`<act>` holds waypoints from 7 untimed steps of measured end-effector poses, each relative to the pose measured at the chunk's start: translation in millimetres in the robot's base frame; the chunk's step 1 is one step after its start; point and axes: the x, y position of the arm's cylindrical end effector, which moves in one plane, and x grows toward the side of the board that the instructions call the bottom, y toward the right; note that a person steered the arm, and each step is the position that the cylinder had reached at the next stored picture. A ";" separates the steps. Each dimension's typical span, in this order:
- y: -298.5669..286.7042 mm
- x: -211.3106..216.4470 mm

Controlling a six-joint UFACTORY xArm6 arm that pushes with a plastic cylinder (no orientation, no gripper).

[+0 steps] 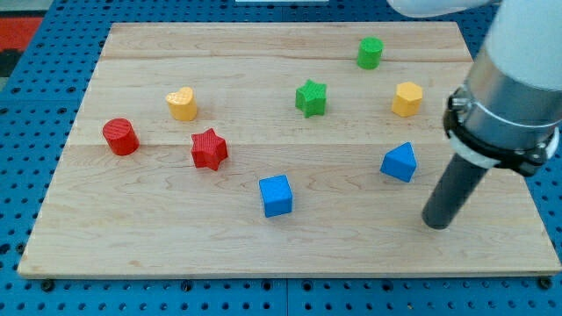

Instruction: Move your arm bottom left to the blue triangle

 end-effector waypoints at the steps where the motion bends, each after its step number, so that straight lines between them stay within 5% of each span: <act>1: -27.9 0.0; 6: -40.2 26.3; 7: -60.8 -22.1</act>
